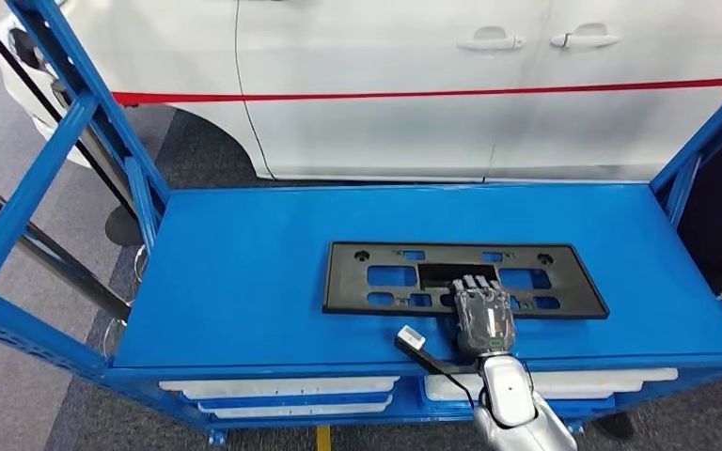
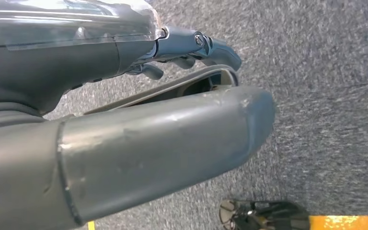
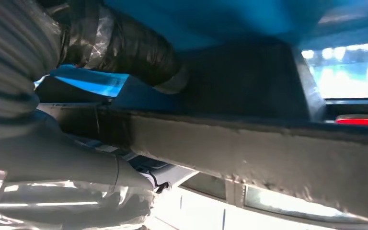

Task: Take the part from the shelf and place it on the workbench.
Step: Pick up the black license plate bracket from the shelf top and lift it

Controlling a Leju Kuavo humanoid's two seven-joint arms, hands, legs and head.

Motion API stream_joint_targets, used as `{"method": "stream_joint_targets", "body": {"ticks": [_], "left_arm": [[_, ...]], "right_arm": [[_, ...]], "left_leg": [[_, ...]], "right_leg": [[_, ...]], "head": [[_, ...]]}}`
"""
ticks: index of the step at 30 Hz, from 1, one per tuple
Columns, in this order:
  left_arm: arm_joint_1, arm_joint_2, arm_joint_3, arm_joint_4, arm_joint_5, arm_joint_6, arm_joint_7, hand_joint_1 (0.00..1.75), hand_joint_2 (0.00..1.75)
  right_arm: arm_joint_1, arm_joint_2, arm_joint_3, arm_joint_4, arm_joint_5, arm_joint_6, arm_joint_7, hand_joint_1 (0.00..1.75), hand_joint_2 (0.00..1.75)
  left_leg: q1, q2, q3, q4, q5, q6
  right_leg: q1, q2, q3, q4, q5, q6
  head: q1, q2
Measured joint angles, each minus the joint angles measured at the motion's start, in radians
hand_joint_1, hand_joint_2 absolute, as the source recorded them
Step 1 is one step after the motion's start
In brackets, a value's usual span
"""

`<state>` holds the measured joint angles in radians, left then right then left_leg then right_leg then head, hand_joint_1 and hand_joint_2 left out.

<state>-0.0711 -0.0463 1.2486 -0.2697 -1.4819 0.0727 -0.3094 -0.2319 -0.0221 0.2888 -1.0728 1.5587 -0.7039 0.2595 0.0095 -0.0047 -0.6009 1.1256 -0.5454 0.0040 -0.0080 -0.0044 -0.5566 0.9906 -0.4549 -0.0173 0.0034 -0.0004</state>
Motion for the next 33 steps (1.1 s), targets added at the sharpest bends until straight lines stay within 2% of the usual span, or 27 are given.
{"method": "stream_joint_targets", "body": {"ticks": [2, 3, 4, 5, 6, 7, 8, 9, 12, 13, 15, 17, 18, 19, 20, 22, 23, 24, 26, 28, 29, 30, 32, 33], "left_arm": [[0.002, 0.002, 0.000, 0.000, 0.002, 0.000, 0.001, 0.00, 0.00], [0.005, 0.003, 0.000, 0.000, 0.002, 0.000, 0.001, 0.00, 0.00], [0.007, 0.004, 0.000, 0.000, 0.002, 0.000, 0.001, 0.00, 0.00], [0.009, 0.004, 0.000, 0.000, 0.003, 0.000, 0.002, 0.00, 0.00], [0.010, 0.005, 0.000, 0.000, 0.004, 0.000, 0.002, 0.00, 0.00], [0.010, 0.005, 0.000, 0.000, 0.004, 0.000, 0.002, 0.00, 0.00], [0.010, 0.005, 0.000, 0.000, 0.004, 0.000, 0.002, 0.00, 0.00], [0.009, 0.005, 0.000, 0.001, 0.005, 0.000, 0.001, 0.00, 0.00], [0.009, 0.004, 0.000, 0.001, 0.005, 0.000, 0.000, 0.00, 0.00], [0.008, 0.004, 0.000, 0.001, 0.005, 0.000, 0.000, 0.00, 0.00], [0.008, 0.004, 0.000, 0.001, 0.005, 0.000, 0.000, 0.00, 0.00], [0.009, 0.004, 0.000, 0.001, 0.005, 0.000, 0.000, 0.00, 0.00], [0.009, 0.004, 0.000, 0.001, 0.006, 0.000, 0.000, 0.00, 0.00], [0.009, 0.004, 0.000, 0.001, 0.006, 0.000, 0.000, 0.00, 0.00], [0.009, 0.004, 0.000, 0.001, 0.007, 0.000, 0.000, 0.00, 0.00], [0.009, 0.002, 0.001, 0.001, 0.009, 0.000, 0.000, 0.00, 0.00], [0.008, -0.001, 0.001, 0.001, 0.012, 0.000, 0.000, 0.00, 0.00], [0.008, -0.004, 0.002, 0.001, 0.015, 0.000, 0.000, 0.00, 0.00], [0.009, -0.009, 0.003, 0.001, 0.023, 0.000, -0.001, 0.00, 0.00], [0.011, -0.015, 0.006, 0.001, 0.032, 0.001, -0.005, 0.00, 0.00], [0.012, -0.018, 0.008, 0.001, 0.035, 0.001, -0.007, 0.00, 0.00], [0.012, -0.022, 0.010, 0.002, 0.039, 0.002, -0.010, 0.00, 0.00], [0.012, -0.031, 0.016, 0.002, 0.044, 0.003, -0.016, 0.00, 0.00], [0.013, -0.035, 0.019, 0.002, 0.046, 0.003, -0.019, 0.00, 0.00]], "right_arm": [[-0.001, 0.002, -0.006, 0.006, -0.002, 0.000, -0.010, 1.75, 1.75], [-0.001, 0.003, -0.009, 0.008, -0.002, 0.000, -0.013, 1.75, 1.75], [-0.001, 0.005, -0.012, 0.010, -0.002, 0.000, -0.016, 1.75, 1.75], [-0.001, 0.006, -0.016, 0.011, -0.002, 0.000, -0.018, 1.75, 1.75], [-0.001, 0.008, -0.019, 0.012, -0.003, 0.000, -0.020, 1.75, 1.75], [-0.001, 0.009, -0.023, 0.012, -0.003, 0.001, -0.022, 1.75, 1.75], [-0.001, 0.009, -0.027, 0.013, -0.003, 0.003, -0.024, 1.75, 1.75], [-0.002, 0.009, -0.032, 0.013, -0.004, 0.005, -0.026, 1.75, 1.75], [-0.001, 0.009, -0.045, 0.013, -0.006, 0.012, -0.029, 1.75, 1.75], [-0.001, 0.009, -0.049, 0.013, -0.006, 0.012, -0.029, 1.75, 1.75], [0.000, 0.009, -0.053, 0.014, -0.006, 0.013, -0.029, 1.75, 1.75], [0.002, 0.009, -0.055, 0.015, -0.006, 0.015, -0.030, 1.75, 1.75], [0.003, 0.009, -0.055, 0.015, -0.006, 0.020, -0.033, 1.75, 1.75], [0.004, 0.010, -0.056, 0.015, -0.008, 0.028, -0.038, 1.75, 1.75], [0.005, 0.010, -0.058, 0.014, -0.014, 0.039, -0.046, 1.75, 1.75], [0.005, 0.013, -0.062, 0.003, -0.053, 0.059, -0.082, 1.75, 1.75], [0.007, 0.016, -0.064, -0.009, -0.095, 0.064, -0.113, 1.75, 1.75], [0.011, 0.021, -0.066, -0.025, -0.152, 0.065, -0.152, 1.75, 1.75], [0.032, 0.036, -0.065, -0.083, -0.306, 0.063, -0.256, 1.75, 1.75], [0.062, 0.054, -0.055, -0.175, -0.464, 0.059, -0.360, 1.75, 1.75], [0.077, 0.065, -0.043, -0.230, -0.539, 0.058, -0.407, 1.75, 1.75], [0.093, 0.076, -0.025, -0.287, -0.611, 0.060, -0.450, 1.75, 1.75], [0.126, 0.090, 0.023, -0.406, -0.754, 0.068, -0.527, 1.75, 1.75], [0.143, 0.093, 0.051, -0.464, -0.819, 0.073, -0.559, 1.75, 1.75]], "left_leg": [[0.003, 0.000, -0.067, 0.125, -0.050, -0.006], [0.005, 0.000, -0.087, 0.160, -0.053, -0.009], [0.008, 0.001, -0.090, 0.157, -0.037, -0.012], [0.011, 0.001, -0.073, 0.116, -0.005, -0.015], [0.015, 0.001, -0.042, 0.047, 0.033, -0.017], [0.015, 0.001, -0.012, -0.015, 0.057, -0.018], [0.016, 0.000, 0.010, -0.059, 0.071, -0.015], [0.014, -0.001, 0.021, -0.082, 0.073, -0.010], [0.012, 0.000, 0.022, -0.087, 0.074, 0.011], [0.013, 0.001, 0.022, -0.089, 0.076, 0.019], [0.014, 0.004, 0.020, -0.093, 0.080, 0.030], [0.013, 0.005, 0.017, -0.093, 0.080, 0.034], [0.012, 0.005, 0.018, -0.093, 0.080, 0.034], [0.012, 0.004, 0.019, -0.093, 0.079, 0.035], [0.011, 0.004, 0.022, -0.093, 0.078, 0.034], [0.010, 0.003, 0.029, -0.093, 0.075, 0.031], [0.010, 0.003, 0.031, -0.093, 0.073, 0.027], [0.010, 0.003, 0.032, -0.093, 0.072, 0.022], [0.011, 0.003, 0.033, -0.097, 0.071, 0.010], [0.013, 0.005, 0.033, -0.091, 0.062, -0.002], [0.014, 0.005, 0.026, -0.070, 0.046, -0.006], [0.014, 0.005, 0.007, -0.027, 0.018, -0.009], [0.014, 0.005, -0.052, 0.100, -0.047, -0.014], [0.014, 0.005, -0.079, 0.154, -0.065, -0.017]], "right_leg": [[0.000, -0.003, 0.001, 0.001, -0.003, -0.004], [0.000, -0.003, 0.002, 0.003, -0.005, -0.004], [-0.001, -0.002, 0.003, 0.005, -0.007, -0.003], [-0.002, -0.001, 0.004, 0.009, -0.010, 0.000], [-0.003, 0.001, 0.005, 0.014, -0.015, 0.005], [-0.002, 0.003, 0.005, 0.021, -0.020, 0.011], [-0.001, 0.005, 0.004, 0.028, -0.025, 0.017], [0.001, 0.007, 0.002, 0.032, -0.029, 0.024], [0.000, 0.013, 0.001, 0.035, -0.030, 0.039], [-0.002, 0.012, -0.004, 0.046, -0.039, 0.044], [-0.005, 0.010, -0.042, 0.129, -0.090, 0.053], [-0.005, 0.009, -0.108, 0.262, -0.151, 0.058], [-0.005, 0.009, -0.130, 0.304, -0.160, 0.058], [-0.005, 0.009, -0.137, 0.313, -0.150, 0.057], [-0.005, 0.009, -0.125, 0.283, -0.122, 0.054], [-0.001, 0.009, -0.062, 0.146, -0.051, 0.040], [0.003, 0.009, -0.034, 0.085, -0.029, 0.032], [0.008, 0.008, -0.017, 0.047, -0.018, 0.026], [0.014, 0.008, -0.012, 0.029, -0.017, 0.017], [0.009, 0.008, -0.005, 0.015, -0.009, 0.010], [0.005, 0.008, 0.000, 0.007, -0.005, 0.004], [0.002, 0.007, 0.003, 0.001, -0.003, 0.000], [0.004, 0.005, 0.003, 0.003, -0.005, -0.006], [0.004, 0.004, 0.002, 0.005, -0.008, -0.006]], "head": [[0.000, 0.000], [0.000, 0.000], [0.000, 0.000], [0.000, 0.000], [0.000, 0.000], [0.000, 0.000], [0.000, 0.000], [0.000, 0.000], [0.000, 0.000], [0.000, 0.000], [0.001, 0.000], [0.000, 0.000], [0.000, 0.000], [0.000, 0.000], [0.001, 0.000], [0.000, 0.000], [0.001, 0.000], [0.000, 0.000], [0.001, 0.000], [0.001, 0.000], [0.000, 0.000], [0.000, 0.000], [0.000, 0.000], [0.000, 0.000]]}}
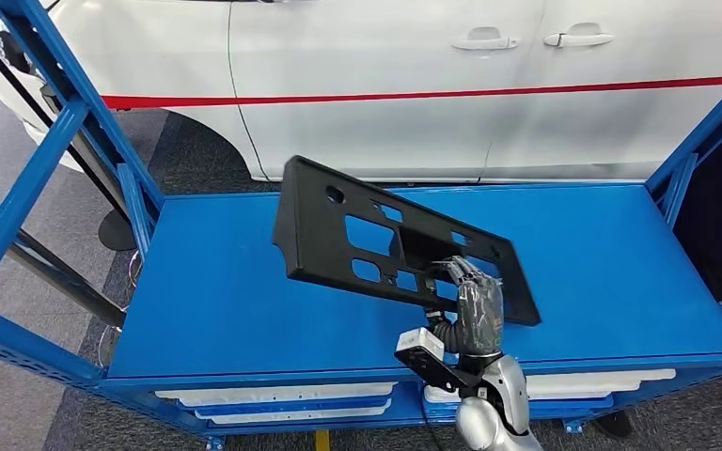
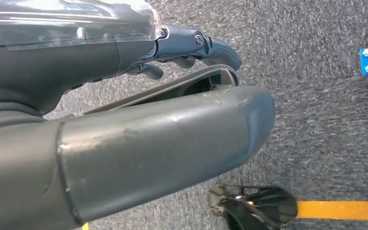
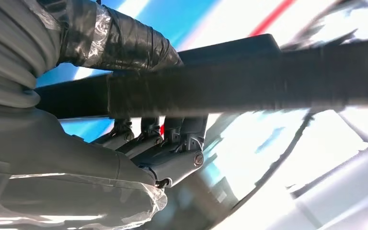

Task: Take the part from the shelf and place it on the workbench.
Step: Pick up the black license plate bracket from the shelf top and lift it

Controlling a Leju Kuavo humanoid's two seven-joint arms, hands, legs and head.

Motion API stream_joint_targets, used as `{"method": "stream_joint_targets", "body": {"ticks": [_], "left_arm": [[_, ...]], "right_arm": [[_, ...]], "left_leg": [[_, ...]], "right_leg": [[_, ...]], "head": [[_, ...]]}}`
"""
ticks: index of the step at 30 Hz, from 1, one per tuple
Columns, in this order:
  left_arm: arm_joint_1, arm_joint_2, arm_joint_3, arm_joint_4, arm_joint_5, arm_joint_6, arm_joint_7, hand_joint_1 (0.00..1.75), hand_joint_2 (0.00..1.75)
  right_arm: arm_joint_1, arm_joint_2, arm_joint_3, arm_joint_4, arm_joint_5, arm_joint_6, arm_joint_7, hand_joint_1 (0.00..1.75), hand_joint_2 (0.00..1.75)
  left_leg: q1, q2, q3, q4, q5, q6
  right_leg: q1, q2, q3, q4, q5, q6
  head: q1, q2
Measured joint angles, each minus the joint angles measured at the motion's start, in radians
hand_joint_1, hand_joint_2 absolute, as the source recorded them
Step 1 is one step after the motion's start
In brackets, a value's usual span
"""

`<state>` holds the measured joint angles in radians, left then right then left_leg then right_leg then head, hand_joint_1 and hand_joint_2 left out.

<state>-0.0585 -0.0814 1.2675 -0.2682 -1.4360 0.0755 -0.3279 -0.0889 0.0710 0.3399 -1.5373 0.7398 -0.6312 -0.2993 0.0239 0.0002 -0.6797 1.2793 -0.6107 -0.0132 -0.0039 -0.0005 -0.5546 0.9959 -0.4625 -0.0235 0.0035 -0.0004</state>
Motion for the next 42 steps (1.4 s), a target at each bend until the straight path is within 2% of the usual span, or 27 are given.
{"method": "stream_joint_targets", "body": {"ticks": [1, 2, 4, 5, 7, 11, 12, 14, 15, 16, 17, 18, 19, 21, 22, 24, 26, 28, 30, 31, 32, 33, 34, 36, 37, 40, 42], "left_arm": [[0.001, -0.004, 0.004, 0.000, 0.001, 0.000, -0.001, 0.00, 0.00], [0.001, -0.007, 0.007, 0.000, 0.001, 0.000, -0.002, 0.00, 0.00], [0.002, -0.014, 0.011, 0.001, 0.003, 0.001, -0.002, 0.00, 0.00], [0.001, -0.017, 0.012, 0.002, 0.005, 0.001, -0.002, 0.00, 0.00], [-0.001, -0.025, 0.015, 0.004, 0.009, 0.001, -0.003, 0.00, 0.00], [0.001, -0.041, 0.024, 0.007, 0.019, 0.000, -0.003, 0.00, 0.00], [0.000, -0.043, 0.028, 0.007, 0.021, 0.000, -0.003, 0.00, 0.00], [0.000, -0.047, 0.033, 0.007, 0.023, 0.000, -0.004, 0.00, 0.00], [0.000, -0.048, 0.035, 0.008, 0.023, 0.000, -0.004, 0.00, 0.00], [0.000, -0.049, 0.035, 0.008, 0.023, 0.001, -0.004, 0.00, 0.00], [0.000, -0.050, 0.035, 0.008, 0.022, 0.003, -0.005, 0.00, 0.00], [0.000, -0.052, 0.036, 0.008, 0.022, 0.005, -0.005, 0.00, 0.00], [0.000, -0.054, 0.036, 0.008, 0.022, 0.008, -0.005, 0.00, 0.00], [-0.001, -0.061, 0.036, 0.008, 0.025, 0.013, -0.004, 0.00, 0.00], [-0.002, -0.064, 0.037, 0.009, 0.028, 0.015, -0.001, 0.00, 0.00], [-0.003, -0.069, 0.040, 0.011, 0.032, 0.018, 0.010, 0.00, 0.00], [-0.003, -0.071, 0.042, 0.012, 0.031, 0.021, 0.019, 0.00, 0.00], [-0.004, -0.073, 0.042, 0.013, 0.030, 0.025, 0.023, 0.00, 0.00], [-0.003, -0.075, 0.043, 0.014, 0.030, 0.026, 0.027, 0.00, 0.00], [-0.003, -0.076, 0.043, 0.014, 0.030, 0.027, 0.028, 0.00, 0.00], [-0.002, -0.076, 0.043, 0.014, 0.030, 0.027, 0.028, 0.00, 0.00], [-0.002, -0.076, 0.043, 0.014, 0.030, 0.027, 0.028, 0.00, 0.00], [-0.002, -0.076, 0.043, 0.014, 0.030, 0.026, 0.028, 0.00, 0.00], [-0.004, -0.076, 0.043, 0.014, 0.029, 0.022, 0.027, 0.00, 0.00], [-0.005, -0.076, 0.043, 0.014, 0.029, 0.019, 0.026, 0.00, 0.00], [-0.006, -0.077, 0.043, 0.015, 0.027, 0.012, 0.025, 0.00, 0.00], [-0.007, -0.078, 0.043, 0.016, 0.025, 0.010, 0.027, 0.00, 0.00]], "right_arm": [[0.016, 0.001, 0.026, -0.056, -0.058, 0.003, -0.027, 1.75, 1.75], [0.030, 0.001, 0.048, -0.110, -0.112, 0.004, -0.052, 1.75, 1.75], [0.048, 0.001, 0.083, -0.205, -0.199, 0.007, -0.093, 1.75, 1.75], [0.050, 0.001, 0.095, -0.244, -0.229, 0.009, -0.107, 1.75, 1.75], [0.054, 0.001, 0.111, -0.302, -0.268, 0.014, -0.129, 1.75, 1.75], [0.077, -0.007, 0.126, -0.395, -0.354, 0.027, -0.169, 1.75, 1.75], [0.080, -0.010, 0.127, -0.417, -0.374, 0.031, -0.177, 1.75, 1.75], [0.084, -0.015, 0.128, -0.445, -0.397, 0.036, -0.185, 1.75, 1.75], [0.088, -0.017, 0.128, -0.454, -0.404, 0.038, -0.188, 1.75, 1.75], [0.093, -0.019, 0.128, -0.461, -0.413, 0.040, -0.191, 1.75, 1.75], [0.097, -0.020, 0.128, -0.466, -0.424, 0.045, -0.195, 1.75, 1.75], [0.100, -0.021, 0.128, -0.472, -0.438, 0.051, -0.199, 1.75, 1.75], [0.104, -0.021, 0.128, -0.478, -0.458, 0.060, -0.202, 1.75, 1.75], [0.114, -0.021, 0.128, -0.487, -0.511, 0.086, -0.206, 1.75, 1.75], [0.123, -0.021, 0.127, -0.490, -0.550, 0.107, -0.205, 1.75, 1.75], [0.148, -0.021, 0.122, -0.492, -0.634, 0.163, -0.196, 1.75, 1.75], [0.182, -0.018, 0.111, -0.489, -0.699, 0.226, -0.190, 1.75, 1.75], [0.213, -0.009, 0.100, -0.482, -0.723, 0.271, -0.194, 1.75, 1.75], [0.237, -0.002, 0.093, -0.473, -0.727, 0.289, -0.199, 1.75, 1.75], [0.247, -0.001, 0.090, -0.469, -0.728, 0.291, -0.200, 1.75, 1.75], [0.254, 0.000, 0.087, -0.465, -0.728, 0.291, -0.201, 1.75, 1.75], [0.259, 0.001, 0.083, -0.462, -0.730, 0.293, -0.201, 1.75, 1.75], [0.264, 0.002, 0.080, -0.459, -0.736, 0.298, -0.200, 1.75, 1.75], [0.272, 0.004, 0.074, -0.455, -0.757, 0.321, -0.200, 1.75, 1.75], [0.279, 0.004, 0.071, -0.453, -0.770, 0.339, -0.204, 1.75, 1.75], [0.304, 0.006, 0.055, -0.444, -0.804, 0.389, -0.233, 1.75, 1.75], [0.319, 0.007, 0.044, -0.439, -0.815, 0.407, -0.248, 1.75, 1.75]], "left_leg": [[0.000, 0.000, -0.012, 0.021, 0.002, -0.002], [0.001, 0.000, -0.003, 0.000, 0.026, -0.003], [0.002, 0.001, 0.056, -0.122, 0.093, -0.003], [0.001, 0.000, 0.083, -0.178, 0.114, -0.002], [-0.002, -0.002, 0.104, -0.225, 0.118, 0.009], [-0.003, -0.004, 0.103, -0.231, 0.122, 0.035], [-0.001, -0.003, 0.104, -0.233, 0.124, 0.040], [-0.003, -0.003, 0.104, -0.234, 0.124, 0.046], [-0.004, -0.003, 0.104, -0.234, 0.123, 0.047], [-0.006, -0.003, 0.105, -0.233, 0.122, 0.048], [-0.007, -0.004, 0.107, -0.233, 0.121, 0.049], [-0.009, -0.005, 0.110, -0.234, 0.119, 0.050], [-0.010, -0.005, 0.115, -0.234, 0.117, 0.049], [-0.013, -0.007, 0.120, -0.236, 0.113, 0.046], [-0.013, -0.007, 0.120, -0.238, 0.112, 0.042], [-0.013, -0.007, 0.123, -0.245, 0.113, 0.032], [-0.013, -0.006, 0.124, -0.238, 0.103, 0.021], [-0.013, -0.005, 0.093, -0.166, 0.058, 0.013], [-0.012, -0.005, 0.030, -0.037, 0.000, 0.006], [-0.011, -0.005, 0.006, 0.008, -0.012, 0.003], [-0.010, -0.005, -0.002, 0.018, -0.002, 0.001], [-0.009, -0.005, 0.011, -0.013, 0.027, 0.000], [-0.009, -0.005, 0.040, -0.077, 0.067, 0.000], [-0.010, -0.006, 0.098, -0.197, 0.116, 0.008], [-0.012, -0.006, 0.111, -0.227, 0.124, 0.013], [-0.012, -0.007, 0.109, -0.238, 0.130, 0.032], [-0.008, -0.004, 0.103, -0.246, 0.141, 0.049]], "right_leg": [[0.000, 0.000, -0.001, 0.003, -0.003, 0.001], [-0.001, -0.001, -0.001, 0.008, -0.007, 0.003], [-0.004, -0.001, -0.001, 0.023, -0.018, 0.011], [-0.003, -0.001, -0.003, 0.032, -0.024, 0.017], [-0.001, 0.000, -0.008, 0.043, -0.032, 0.028], [-0.003, 0.001, -0.017, 0.066, -0.051, 0.044], [-0.004, 0.001, -0.033, 0.101, -0.073, 0.049], [-0.006, 0.001, -0.092, 0.221, -0.132, 0.056], [-0.006, 0.001, -0.124, 0.280, -0.151, 0.058], [-0.006, 0.001, -0.145, 0.314, -0.153, 0.057], [-0.006, 0.001, -0.149, 0.311, -0.136, 0.055], [-0.005, 0.001, -0.133, 0.269, -0.102, 0.050], [-0.002, 0.001, -0.103, 0.199, -0.062, 0.042], [0.006, 0.000, -0.051, 0.083, -0.016, 0.026], [0.010, 0.001, -0.039, 0.054, -0.010, 0.020], [0.013, 0.001, -0.035, 0.041, -0.010, 0.014], [0.006, -0.001, -0.025, 0.023, -0.003, 0.009], [-0.001, -0.005, -0.014, 0.007, 0.002, 0.002], [0.000, -0.007, -0.013, 0.006, 0.000, -0.003], [0.001, -0.007, -0.013, 0.007, -0.002, -0.004], [0.001, -0.006, -0.012, 0.009, -0.004, -0.003], [0.000, -0.005, -0.011, 0.013, -0.006, -0.002], [-0.001, -0.004, -0.010, 0.018, -0.009, 0.001], [0.002, -0.001, -0.012, 0.032, -0.016, 0.010], [0.004, 0.000, -0.014, 0.038, -0.018, 0.014], [0.004, 0.000, -0.020, 0.043, -0.018, 0.027], [0.002, 0.001, -0.031, 0.071, -0.049, 0.037]], "head": [[0.000, 0.000], [0.000, 0.000], [0.000, 0.000], [0.000, 0.000], [0.000, 0.000], [0.000, 0.000], [0.001, 0.000], [0.001, 0.000], [0.000, 0.000], [0.000, 0.000], [0.000, 0.000], [0.000, 0.000], [0.001, 0.000], [0.001, 0.000], [0.001, 0.000], [0.001, 0.000], [0.001, 0.000], [0.000, 0.000], [0.000, 0.000], [0.000, 0.000], [0.000, 0.000], [0.000, 0.000], [0.000, 0.000], [0.000, 0.000], [0.000, 0.000], [0.000, 0.000], [0.001, 0.000]]}}
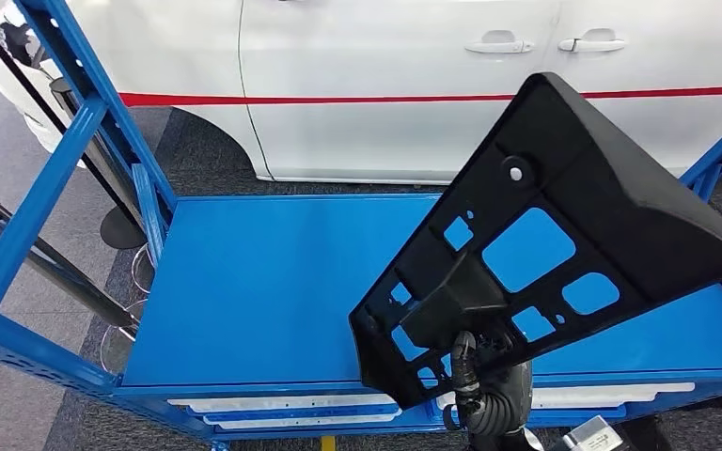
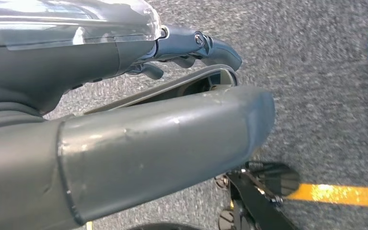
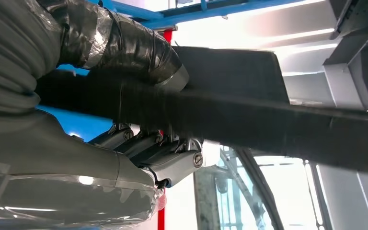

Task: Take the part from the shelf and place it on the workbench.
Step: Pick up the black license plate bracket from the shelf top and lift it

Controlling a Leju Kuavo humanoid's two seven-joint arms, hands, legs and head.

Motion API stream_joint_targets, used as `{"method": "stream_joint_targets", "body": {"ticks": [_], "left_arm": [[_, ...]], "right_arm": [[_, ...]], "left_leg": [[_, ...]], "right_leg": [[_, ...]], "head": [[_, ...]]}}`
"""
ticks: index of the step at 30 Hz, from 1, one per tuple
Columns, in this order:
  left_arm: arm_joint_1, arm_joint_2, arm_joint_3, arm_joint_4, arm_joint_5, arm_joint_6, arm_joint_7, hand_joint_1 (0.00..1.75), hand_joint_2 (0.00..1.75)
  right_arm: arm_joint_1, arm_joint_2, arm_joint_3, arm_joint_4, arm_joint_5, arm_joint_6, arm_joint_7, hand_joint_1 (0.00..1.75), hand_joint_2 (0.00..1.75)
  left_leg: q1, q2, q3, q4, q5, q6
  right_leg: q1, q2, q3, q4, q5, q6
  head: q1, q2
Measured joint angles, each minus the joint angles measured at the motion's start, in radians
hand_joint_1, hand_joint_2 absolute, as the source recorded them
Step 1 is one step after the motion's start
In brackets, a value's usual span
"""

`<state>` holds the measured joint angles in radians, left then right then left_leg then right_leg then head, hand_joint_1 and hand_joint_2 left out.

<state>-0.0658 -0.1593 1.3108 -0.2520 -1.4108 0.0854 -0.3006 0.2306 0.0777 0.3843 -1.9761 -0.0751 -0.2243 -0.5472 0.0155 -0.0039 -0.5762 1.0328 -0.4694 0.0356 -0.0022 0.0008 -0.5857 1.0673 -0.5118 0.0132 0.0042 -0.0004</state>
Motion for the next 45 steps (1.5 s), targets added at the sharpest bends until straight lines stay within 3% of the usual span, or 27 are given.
{"method": "stream_joint_targets", "body": {"ticks": [3, 5, 6, 9, 10, 12, 14, 16, 18, 19, 20, 21, 22, 23, 25, 27, 29, 30, 32, 34, 35, 36, 37, 39, 41, 44, 45], "left_arm": [[-0.003, 0.000, 0.000, 0.001, -0.003, -0.001, 0.005, 0.00, 0.00], [-0.003, 0.000, 0.000, 0.001, -0.005, -0.001, 0.007, 0.00, 0.00], [-0.003, 0.000, 0.000, 0.001, -0.005, -0.001, 0.008, 0.00, 0.00], [-0.004, 0.000, 0.000, 0.002, -0.006, -0.001, 0.008, 0.00, 0.00], [-0.004, 0.000, 0.000, 0.002, -0.007, -0.001, 0.008, 0.00, 0.00], [-0.005, 0.000, 0.000, 0.002, -0.008, 0.000, 0.009, 0.00, 0.00], [-0.004, 0.000, 0.000, 0.002, -0.010, 0.001, 0.010, 0.00, 0.00], [-0.003, 0.001, 0.000, 0.002, -0.012, 0.001, 0.011, 0.00, 0.00], [-0.003, 0.001, 0.000, 0.003, -0.013, 0.000, 0.013, 0.00, 0.00], [-0.003, 0.001, 0.000, 0.003, -0.013, 0.000, 0.014, 0.00, 0.00], [-0.003, 0.002, 0.000, 0.003, -0.013, 0.000, 0.016, 0.00, 0.00], [-0.003, 0.002, 0.000, 0.003, -0.013, 0.000, 0.017, 0.00, 0.00], [-0.003, 0.003, 0.000, 0.004, -0.013, 0.000, 0.019, 0.00, 0.00], [-0.004, 0.004, 0.000, 0.004, -0.013, 0.000, 0.020, 0.00, 0.00], [-0.006, 0.007, 0.000, 0.004, -0.013, 0.000, 0.022, 0.00, 0.00], [-0.006, 0.009, 0.000, 0.004, -0.013, 0.000, 0.024, 0.00, 0.00], [-0.006, 0.009, 0.000, 0.004, -0.013, 0.001, 0.025, 0.00, 0.00], [-0.007, 0.009, 0.000, 0.005, -0.014, 0.001, 0.026, 0.00, 0.00], [-0.008, 0.009, 0.000, 0.006, -0.014, 0.001, 0.027, 0.00, 0.00], [-0.007, 0.010, 0.000, 0.006, -0.014, 0.001, 0.028, 0.00, 0.00], [-0.007, 0.010, 0.000, 0.006, -0.014, 0.001, 0.028, 0.00, 0.00], [-0.007, 0.010, 0.000, 0.006, -0.015, 0.001, 0.029, 0.00, 0.00], [-0.007, 0.010, 0.000, 0.006, -0.015, 0.001, 0.030, 0.00, 0.00], [-0.007, 0.010, 0.000, 0.006, -0.015, 0.001, 0.031, 0.00, 0.00], [-0.007, 0.009, 0.000, 0.006, -0.016, 0.001, 0.031, 0.00, 0.00], [-0.006, 0.010, 0.000, 0.006, -0.016, 0.001, 0.031, 0.00, 0.00], [-0.005, 0.010, 0.000, 0.006, -0.016, 0.001, 0.031, 0.00, 0.00]], "right_arm": [[0.016, 0.000, -0.016, 0.006, -0.006, 0.014, -0.012, 1.75, 1.75], [0.025, 0.000, -0.023, 0.012, -0.006, 0.018, -0.014, 1.75, 1.75], [0.027, 0.000, -0.026, 0.014, -0.006, 0.019, -0.015, 1.75, 1.75], [0.030, 0.001, -0.031, 0.017, -0.007, 0.020, -0.015, 1.75, 1.75], [0.032, 0.002, -0.032, 0.017, -0.007, 0.021, -0.017, 1.75, 1.75], [0.035, 0.004, -0.035, 0.017, -0.010, 0.026, -0.022, 1.75, 1.75], [0.039, 0.008, -0.038, 0.018, -0.015, 0.033, -0.031, 1.75, 1.75], [0.045, 0.014, -0.041, 0.018, -0.017, 0.040, -0.040, 1.75, 1.75], [0.052, 0.018, -0.044, 0.018, -0.017, 0.044, -0.049, 1.75, 1.75], [0.055, 0.019, -0.045, 0.018, -0.017, 0.044, -0.053, 1.75, 1.75], [0.057, 0.020, -0.046, 0.018, -0.017, 0.044, -0.057, 1.75, 1.75], [0.059, 0.021, -0.047, 0.018, -0.017, 0.044, -0.059, 1.75, 1.75], [0.060, 0.022, -0.048, 0.018, -0.017, 0.044, -0.061, 1.75, 1.75], [0.062, 0.024, -0.049, 0.018, -0.017, 0.044, -0.062, 1.75, 1.75], [0.065, 0.026, -0.050, 0.018, -0.017, 0.044, -0.065, 1.75, 1.75], [0.068, 0.026, -0.051, 0.017, -0.016, 0.043, -0.068, 1.75, 1.75], [0.071, 0.027, -0.051, 0.017, -0.017, 0.042, -0.072, 1.75, 1.75], [0.072, 0.027, -0.052, 0.017, -0.017, 0.041, -0.073, 1.75, 1.75], [0.074, 0.027, -0.052, 0.017, -0.018, 0.039, -0.075, 1.75, 1.75], [0.076, 0.026, -0.053, 0.017, -0.019, 0.038, -0.076, 1.75, 1.75], [0.077, 0.026, -0.054, 0.017, -0.019, 0.038, -0.076, 1.75, 1.75], [0.078, 0.026, -0.055, 0.018, -0.019, 0.038, -0.077, 1.75, 1.75], [0.079, 0.026, -0.055, 0.018, -0.019, 0.038, -0.078, 1.75, 1.75], [0.079, 0.026, -0.055, 0.018, -0.019, 0.038, -0.078, 1.75, 1.75], [0.080, 0.026, -0.056, 0.018, -0.019, 0.038, -0.079, 1.75, 1.75], [0.082, 0.027, -0.057, 0.017, -0.020, 0.039, -0.081, 1.75, 1.75], [0.081, 0.027, -0.058, 0.017, -0.020, 0.039, -0.081, 1.75, 1.75]], "left_leg": [[0.001, 0.004, -0.019, -0.003, 0.015, 0.012], [0.000, 0.005, -0.032, -0.002, 0.025, 0.010], [0.000, 0.006, -0.038, -0.002, 0.030, 0.008], [0.000, 0.005, -0.049, -0.002, 0.045, -0.003], [0.000, 0.004, -0.049, -0.003, 0.050, -0.009], [0.001, 0.004, -0.048, -0.008, 0.063, -0.023], [0.000, 0.003, -0.054, -0.007, 0.065, -0.036], [0.000, 0.002, -0.077, 0.044, 0.002, -0.043], [0.001, 0.002, -0.107, 0.160, -0.099, -0.046], [0.001, 0.002, -0.116, 0.219, -0.128, -0.048], [0.001, 0.003, -0.114, 0.255, -0.133, -0.049], [0.001, 0.003, -0.096, 0.259, -0.119, -0.050], [0.001, 0.003, -0.060, 0.226, -0.093, -0.048], [0.001, 0.003, -0.010, 0.162, -0.070, -0.045], [-0.003, 0.002, 0.078, 0.032, -0.064, -0.037], [-0.009, 0.000, 0.101, -0.018, -0.076, -0.029], [-0.006, 0.003, 0.090, -0.025, -0.062, -0.016], [-0.003, 0.005, 0.082, -0.028, -0.052, -0.008], [0.001, 0.011, 0.061, -0.031, -0.030, 0.004], [0.000, 0.013, 0.034, -0.029, -0.010, 0.007], [0.000, 0.014, 0.020, -0.026, 0.000, 0.006], [0.001, 0.014, 0.004, -0.022, 0.009, 0.003], [0.001, 0.015, -0.010, -0.018, 0.018, 0.000], [0.002, 0.014, -0.033, -0.010, 0.031, -0.008], [0.000, 0.013, -0.043, -0.008, 0.046, -0.020], [0.001, 0.012, -0.047, -0.013, 0.066, -0.041], [0.002, 0.011, -0.054, -0.005, 0.053, -0.046]], "right_leg": [[-0.008, 0.000, -0.055, 0.159, -0.114, 0.016], [-0.012, 0.000, -0.065, 0.224, -0.139, 0.022], [-0.013, 0.000, -0.042, 0.202, -0.122, 0.022], [-0.011, 0.000, 0.089, -0.005, -0.051, 0.014], [-0.007, 0.001, 0.115, -0.051, -0.040, 0.010], [0.000, 0.002, 0.121, -0.070, -0.029, 0.002], [-0.003, 0.000, 0.109, -0.080, -0.014, -0.012], [-0.008, -0.004, 0.089, -0.090, 0.010, -0.031], [-0.005, -0.007, 0.065, -0.089, 0.029, -0.041], [-0.002, -0.008, 0.053, -0.086, 0.037, -0.042], [0.000, -0.009, 0.039, -0.080, 0.044, -0.042], [0.001, -0.010, 0.025, -0.073, 0.050, -0.041], [0.002, -0.011, 0.011, -0.064, 0.054, -0.040], [0.002, -0.011, -0.002, -0.053, 0.057, -0.037], [0.004, -0.011, -0.022, -0.034, 0.062, -0.030], [0.005, -0.012, -0.031, -0.026, 0.072, -0.019], [0.004, -0.010, -0.035, -0.024, 0.078, -0.006], [0.003, -0.007, -0.041, -0.012, 0.060, 0.000], [-0.002, -0.002, -0.066, 0.061, -0.022, 0.011], [-0.008, -0.002, -0.095, 0.178, -0.104, 0.020], [-0.010, -0.002, -0.099, 0.221, -0.114, 0.024], [-0.013, -0.002, -0.088, 0.236, -0.101, 0.026], [-0.015, -0.002, -0.058, 0.214, -0.072, 0.027], [-0.018, -0.001, 0.043, 0.079, -0.030, 0.026], [-0.014, 0.001, 0.119, -0.042, -0.035, 0.016], [-0.009, 0.001, 0.118, -0.074, -0.028, -0.008], [-0.009, 0.000, 0.108, -0.076, -0.018, -0.018]], "head": [[0.000, 0.000], [0.000, 0.000], [0.000, 0.000], [0.000, 0.000], [0.000, 0.000], [0.000, 0.000], [0.000, 0.000], [0.000, 0.000], [0.000, 0.000], [0.000, 0.000], [0.000, 0.000], [0.000, 0.000], [0.000, 0.000], [0.000, 0.000], [0.000, 0.000], [0.000, 0.000], [0.000, 0.000], [0.000, 0.000], [0.000, 0.000], [0.000, 0.000], [0.000, 0.000], [0.000, 0.000], [0.000, 0.000], [0.000, 0.000], [0.000, 0.000], [0.001, 0.000], [0.000, 0.000]]}}
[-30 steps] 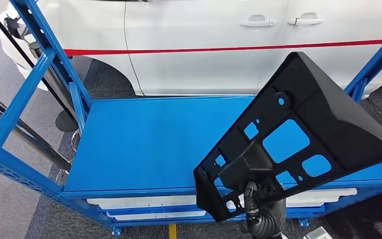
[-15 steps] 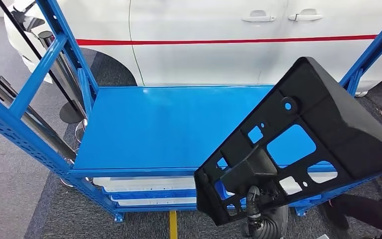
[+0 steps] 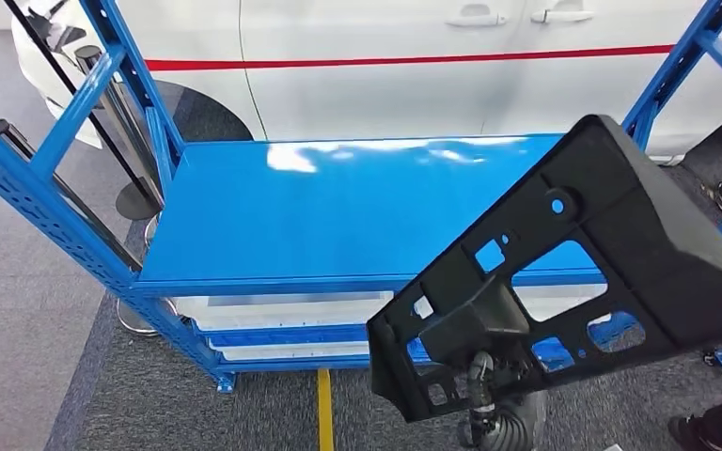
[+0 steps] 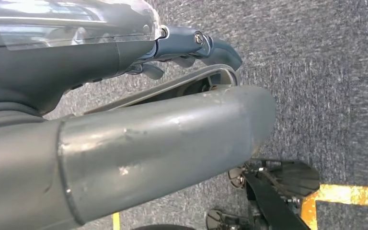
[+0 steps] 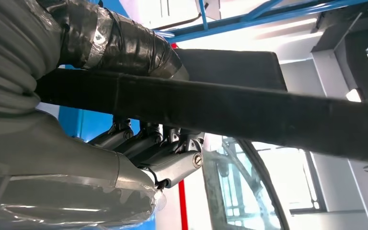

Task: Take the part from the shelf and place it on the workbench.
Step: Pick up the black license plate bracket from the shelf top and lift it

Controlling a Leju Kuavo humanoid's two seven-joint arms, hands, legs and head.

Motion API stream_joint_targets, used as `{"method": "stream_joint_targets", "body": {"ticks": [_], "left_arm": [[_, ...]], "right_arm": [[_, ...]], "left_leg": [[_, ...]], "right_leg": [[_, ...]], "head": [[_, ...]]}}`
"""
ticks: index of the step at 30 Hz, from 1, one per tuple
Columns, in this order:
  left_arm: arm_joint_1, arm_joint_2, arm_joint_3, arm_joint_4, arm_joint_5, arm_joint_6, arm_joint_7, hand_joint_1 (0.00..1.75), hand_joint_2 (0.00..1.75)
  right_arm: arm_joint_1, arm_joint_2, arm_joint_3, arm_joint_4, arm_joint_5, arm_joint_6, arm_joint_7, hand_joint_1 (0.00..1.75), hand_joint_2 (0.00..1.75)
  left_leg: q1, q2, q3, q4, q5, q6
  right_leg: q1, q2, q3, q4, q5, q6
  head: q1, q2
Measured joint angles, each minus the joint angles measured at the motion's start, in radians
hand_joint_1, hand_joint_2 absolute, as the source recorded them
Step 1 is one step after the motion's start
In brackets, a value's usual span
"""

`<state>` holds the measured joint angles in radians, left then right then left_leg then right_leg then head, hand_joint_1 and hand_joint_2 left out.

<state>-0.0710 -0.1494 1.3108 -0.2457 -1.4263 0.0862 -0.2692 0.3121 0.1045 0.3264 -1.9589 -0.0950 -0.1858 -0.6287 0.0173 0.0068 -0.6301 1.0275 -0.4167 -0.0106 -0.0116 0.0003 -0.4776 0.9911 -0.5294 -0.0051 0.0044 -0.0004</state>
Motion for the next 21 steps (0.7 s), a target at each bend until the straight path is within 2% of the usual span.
{"method": "stream_joint_targets", "body": {"ticks": [1, 2, 3, 4, 5, 6, 7, 8, 9, 10, 11, 12, 14, 15, 16, 17, 19, 20, 21], "left_arm": [[0.001, 0.000, 0.000, 0.000, 0.000, 0.000, 0.000, 0.00, 0.00], [0.001, 0.000, 0.000, 0.000, 0.000, 0.000, 0.000, 0.00, 0.00], [0.001, 0.000, 0.000, 0.000, 0.000, 0.000, 0.001, 0.00, 0.00], [0.002, 0.000, 0.000, 0.000, 0.000, 0.000, 0.001, 0.00, 0.00], [0.002, 0.000, 0.000, 0.000, 0.000, 0.000, 0.001, 0.00, 0.00], [0.001, 0.000, 0.000, 0.000, 0.000, 0.000, 0.001, 0.00, 0.00], [0.001, 0.000, 0.000, 0.000, 0.000, 0.000, 0.001, 0.00, 0.00], [0.001, 0.001, 0.000, 0.000, 0.000, -0.001, 0.001, 0.00, 0.00], [0.000, 0.001, 0.000, 0.000, 0.000, -0.001, 0.001, 0.00, 0.00], [-0.001, 0.003, 0.000, 0.000, 0.001, -0.002, 0.001, 0.00, 0.00], [-0.002, 0.004, 0.000, 0.000, 0.001, -0.002, 0.001, 0.00, 0.00], [-0.004, 0.006, 0.000, 0.000, 0.002, -0.002, 0.001, 0.00, 0.00], [-0.004, 0.006, 0.000, 0.001, 0.002, -0.004, 0.001, 0.00, 0.00], [-0.004, 0.006, 0.000, 0.001, 0.002, -0.005, 0.002, 0.00, 0.00], [-0.004, 0.005, 0.000, 0.001, 0.002, -0.006, 0.002, 0.00, 0.00], [-0.004, 0.005, 0.000, 0.001, 0.002, -0.008, 0.003, 0.00, 0.00], [-0.004, 0.006, 0.000, 0.002, 0.002, -0.010, 0.004, 0.00, 0.00], [-0.004, 0.006, 0.000, 0.002, 0.002, -0.012, 0.005, 0.00, 0.00], [-0.004, 0.007, 0.000, 0.002, 0.002, -0.013, 0.005, 0.00, 0.00]], "right_arm": [[0.000, 0.000, 0.000, 0.000, 0.000, 0.000, 0.000, 1.75, 1.75], [0.000, 0.000, 0.000, 0.000, 0.000, 0.000, 0.000, 1.75, 1.75], [0.001, 0.000, -0.001, 0.000, 0.000, 0.000, 0.000, 1.75, 1.75], [0.001, 0.000, -0.001, 0.000, 0.000, 0.000, 0.000, 1.75, 1.75], [0.001, 0.000, -0.001, 0.000, 0.000, 0.000, 0.000, 1.75, 1.75], [0.001, 0.000, -0.001, 0.000, 0.000, 0.000, 0.000, 1.75, 1.75], [0.001, 0.000, -0.002, 0.000, 0.000, 0.000, 0.000, 1.75, 1.75], [0.001, 0.000, -0.003, 0.000, 0.000, -0.001, 0.000, 1.75, 1.75], [0.001, 0.000, -0.004, 0.000, 0.000, -0.001, 0.000, 1.75, 1.75], [0.002, 0.000, -0.005, 0.000, 0.000, -0.002, 0.000, 1.75, 1.75], [0.002, 0.000, -0.006, 0.000, 0.000, -0.002, -0.001, 1.75, 1.75], [0.002, 0.000, -0.007, 0.000, 0.000, -0.003, -0.002, 1.75, 1.75], [0.004, 0.000, -0.008, 0.000, 0.002, -0.003, -0.004, 1.75, 1.75], [0.005, 0.000, -0.009, 0.000, 0.004, -0.002, -0.005, 1.75, 1.75], [0.006, 0.000, -0.009, 0.000, 0.007, -0.001, -0.006, 1.75, 1.75], [0.007, 0.000, -0.010, 0.000, 0.011, 0.000, -0.008, 1.75, 1.75], [0.008, 0.000, -0.012, 0.000, 0.018, 0.001, -0.009, 1.75, 1.75], [0.009, 0.000, -0.013, 0.000, 0.019, 0.001, -0.009, 1.75, 1.75], [0.009, 0.000, -0.013, 0.000, 0.020, 0.001, -0.009, 1.75, 1.75]], "left_leg": [[0.001, -0.001, -0.011, 0.023, -0.032, -0.004], [0.003, -0.001, -0.025, 0.066, -0.081, -0.007], [0.003, -0.002, -0.041, 0.125, -0.136, -0.009], [0.003, -0.002, -0.055, 0.191, -0.177, -0.011], [0.002, -0.002, -0.061, 0.248, -0.195, -0.011], [0.002, -0.002, -0.054, 0.279, -0.189, -0.010], [0.002, -0.002, -0.031, 0.275, -0.164, -0.008], [0.000, -0.002, 0.011, 0.234, -0.134, -0.002], [-0.002, -0.002, 0.065, 0.166, -0.120, 0.005], [-0.005, -0.003, 0.122, 0.086, -0.121, 0.012], [-0.009, -0.003, 0.162, 0.022, -0.131, 0.018], [-0.013, -0.003, 0.184, -0.019, -0.143, 0.023], [-0.014, -0.002, 0.183, -0.038, -0.136, 0.031], [-0.012, 0.000, 0.177, -0.042, -0.125, 0.037], [-0.010, 0.003, 0.168, -0.045, -0.113, 0.045], [-0.007, 0.005, 0.156, -0.047, -0.100, 0.051], [-0.008, 0.008, 0.125, -0.042, -0.078, 0.057], [-0.008, 0.008, 0.107, -0.038, -0.067, 0.056], [-0.008, 0.009, 0.089, -0.032, -0.056, 0.056]], "right_leg": [[-0.001, -0.002, -0.012, -0.003, 0.012, -0.010], [-0.002, -0.004, -0.025, -0.004, 0.024, -0.019], [0.001, -0.005, -0.039, -0.002, 0.034, -0.024], [0.003, -0.005, -0.054, 0.000, 0.045, -0.026], [0.006, -0.006, -0.071, 0.004, 0.055, -0.027], [0.010, -0.006, -0.088, 0.010, 0.064, -0.027], [0.012, -0.007, -0.104, 0.016, 0.073, -0.027], [0.015, -0.007, -0.119, 0.023, 0.080, -0.026], [0.016, -0.007, -0.133, 0.031, 0.086, -0.024], [0.017, -0.007, -0.143, 0.039, 0.092, -0.021], [0.018, -0.008, -0.150, 0.045, 0.098, -0.016], [0.017, -0.009, -0.155, 0.048, 0.105, -0.011], [0.015, -0.010, -0.158, 0.047, 0.120, 0.002], [0.014, -0.008, -0.162, 0.051, 0.113, 0.009], [0.013, -0.006, -0.169, 0.068, 0.088, 0.015], [0.011, -0.003, -0.180, 0.101, 0.046, 0.022], [0.004, -0.001, -0.207, 0.214, -0.051, 0.033], [0.001, -0.001, -0.214, 0.270, -0.075, 0.038], [-0.002, -0.001, -0.211, 0.305, -0.074, 0.041]], "head": [[0.000, 0.000], [0.000, 0.000], [0.000, 0.000], [0.000, 0.000], [0.000, 0.000], [0.000, 0.000], [0.000, 0.000], [0.000, 0.000], [0.000, 0.000], [0.000, 0.000], [0.000, 0.000], [0.000, 0.000], [0.000, 0.000], [0.000, 0.000], [0.000, 0.000], [0.000, 0.000], [0.000, 0.000], [0.000, 0.000], [0.000, 0.000]]}}
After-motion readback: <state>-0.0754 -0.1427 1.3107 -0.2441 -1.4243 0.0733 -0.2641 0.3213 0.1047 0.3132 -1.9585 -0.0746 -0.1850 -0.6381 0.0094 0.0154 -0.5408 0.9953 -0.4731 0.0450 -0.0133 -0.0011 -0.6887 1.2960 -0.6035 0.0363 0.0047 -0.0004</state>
